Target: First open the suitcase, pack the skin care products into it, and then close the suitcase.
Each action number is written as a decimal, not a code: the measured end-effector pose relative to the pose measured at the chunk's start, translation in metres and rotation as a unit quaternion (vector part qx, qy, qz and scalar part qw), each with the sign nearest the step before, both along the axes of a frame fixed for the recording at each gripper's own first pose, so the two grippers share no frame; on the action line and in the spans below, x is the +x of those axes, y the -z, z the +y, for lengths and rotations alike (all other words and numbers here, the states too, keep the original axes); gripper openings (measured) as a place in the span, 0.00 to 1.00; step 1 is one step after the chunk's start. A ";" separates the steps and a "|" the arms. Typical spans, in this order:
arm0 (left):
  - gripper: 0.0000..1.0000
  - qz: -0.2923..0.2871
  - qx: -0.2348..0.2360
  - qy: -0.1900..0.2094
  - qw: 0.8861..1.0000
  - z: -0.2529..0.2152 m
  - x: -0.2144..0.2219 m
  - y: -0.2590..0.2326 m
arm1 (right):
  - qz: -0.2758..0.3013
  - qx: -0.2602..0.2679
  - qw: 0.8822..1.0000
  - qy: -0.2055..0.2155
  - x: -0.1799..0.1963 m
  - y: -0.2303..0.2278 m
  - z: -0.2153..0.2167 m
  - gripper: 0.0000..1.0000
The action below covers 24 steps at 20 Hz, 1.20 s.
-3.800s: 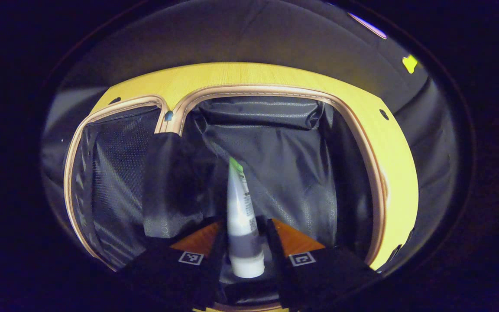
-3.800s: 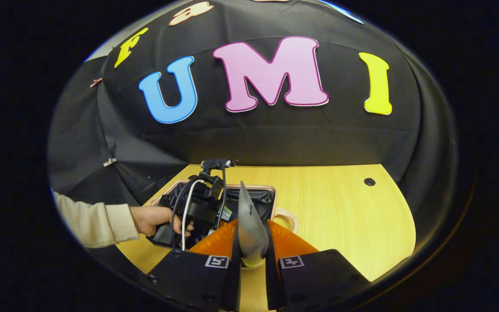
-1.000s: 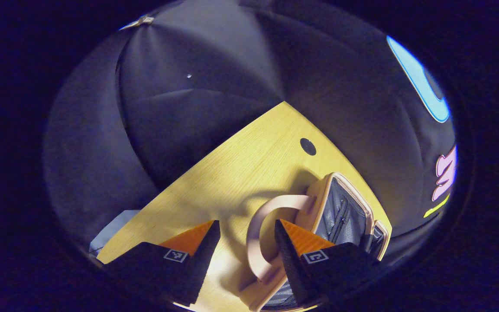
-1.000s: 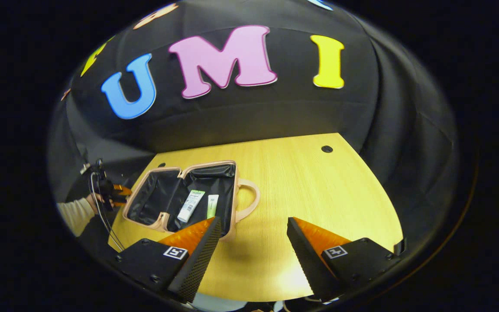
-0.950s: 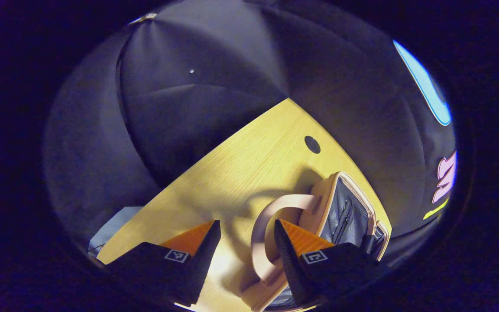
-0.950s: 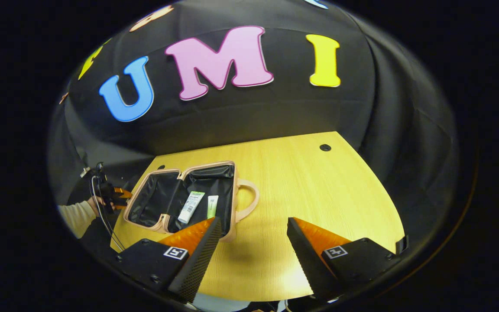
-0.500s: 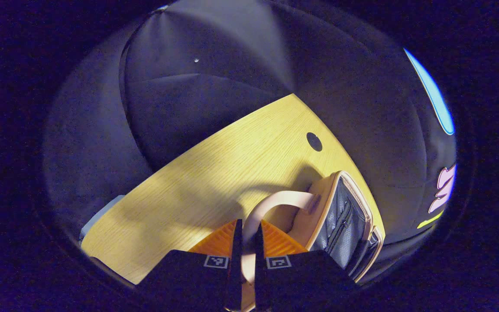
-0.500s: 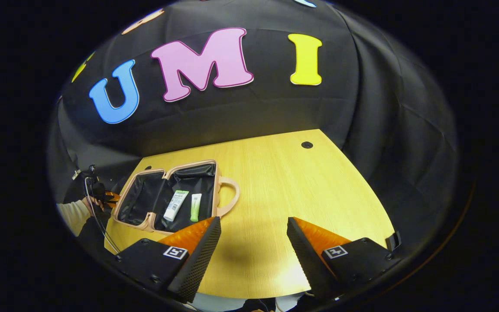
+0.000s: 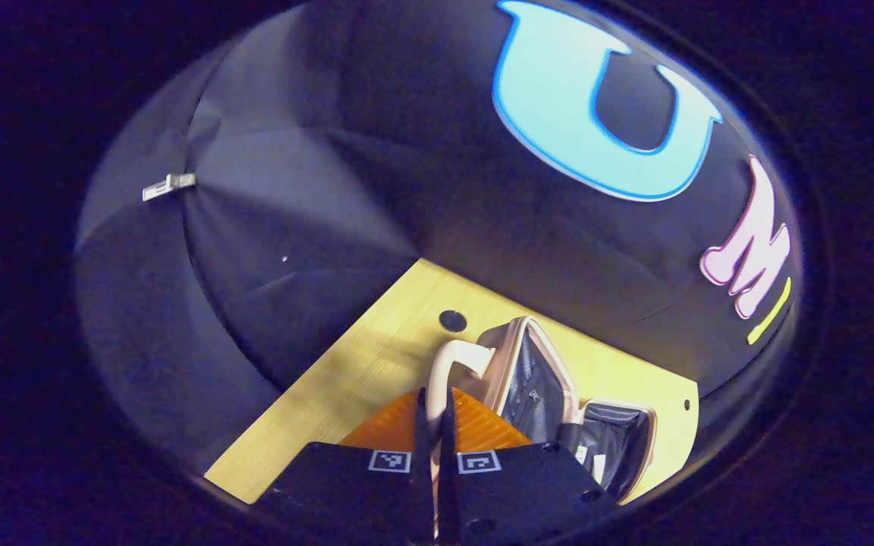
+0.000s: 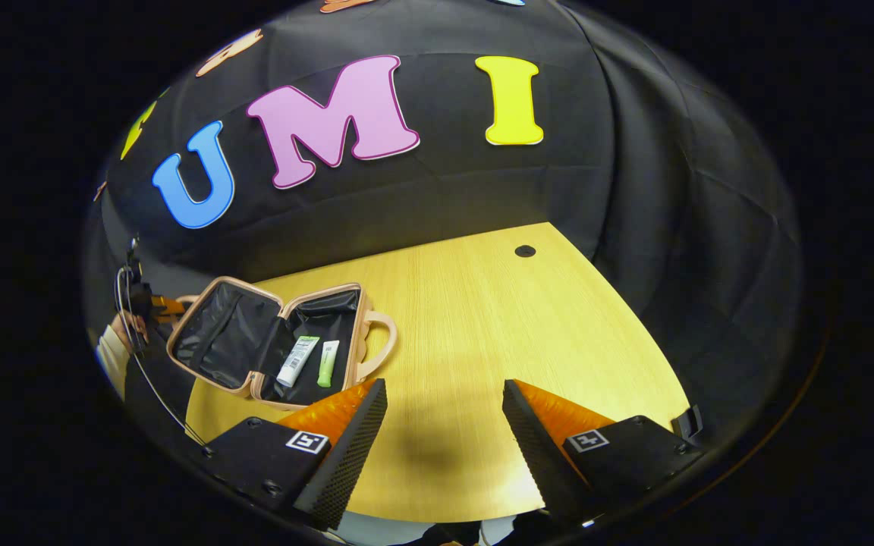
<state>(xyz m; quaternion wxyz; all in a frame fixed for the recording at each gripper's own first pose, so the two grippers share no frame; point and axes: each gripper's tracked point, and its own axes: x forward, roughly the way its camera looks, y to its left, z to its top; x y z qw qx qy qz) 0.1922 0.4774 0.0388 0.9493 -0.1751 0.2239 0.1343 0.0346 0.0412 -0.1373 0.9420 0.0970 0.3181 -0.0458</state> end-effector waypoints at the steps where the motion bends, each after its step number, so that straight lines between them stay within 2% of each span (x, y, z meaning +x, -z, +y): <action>1: 0.08 -0.016 0.003 0.015 1.000 -0.026 -0.001 -0.024 | -0.004 0.000 1.000 -0.006 0.000 -0.001 -0.007 0.98; 5: 0.07 -0.048 0.035 0.083 0.995 -0.141 -0.006 -0.071 | -0.028 0.005 0.999 -0.023 0.005 -0.011 -0.037 0.98; 8: 0.08 -0.059 0.031 0.131 0.989 -0.230 -0.007 -0.085 | -0.042 0.023 0.999 -0.025 0.009 -0.016 -0.052 0.97; 12: 0.08 -0.048 0.015 0.186 0.981 -0.337 0.011 -0.046 | -0.073 0.024 0.996 -0.045 0.011 -0.031 -0.064 0.98; 15: 0.08 -0.017 -0.022 0.224 0.974 -0.415 0.020 0.003 | -0.085 0.021 0.994 -0.066 0.003 -0.034 -0.073 0.97; 18: 0.08 0.034 -0.028 0.231 0.972 -0.456 0.032 0.067 | -0.091 0.004 0.993 -0.079 -0.010 -0.031 -0.088 0.97; 21: 0.08 0.080 -0.014 0.212 0.974 -0.476 0.041 0.120 | -0.091 -0.007 0.990 -0.106 -0.021 -0.027 -0.097 0.97; 24: 0.11 0.102 0.005 0.194 0.976 -0.492 0.042 0.152 | -0.089 0.003 0.990 -0.110 -0.024 -0.023 -0.100 0.97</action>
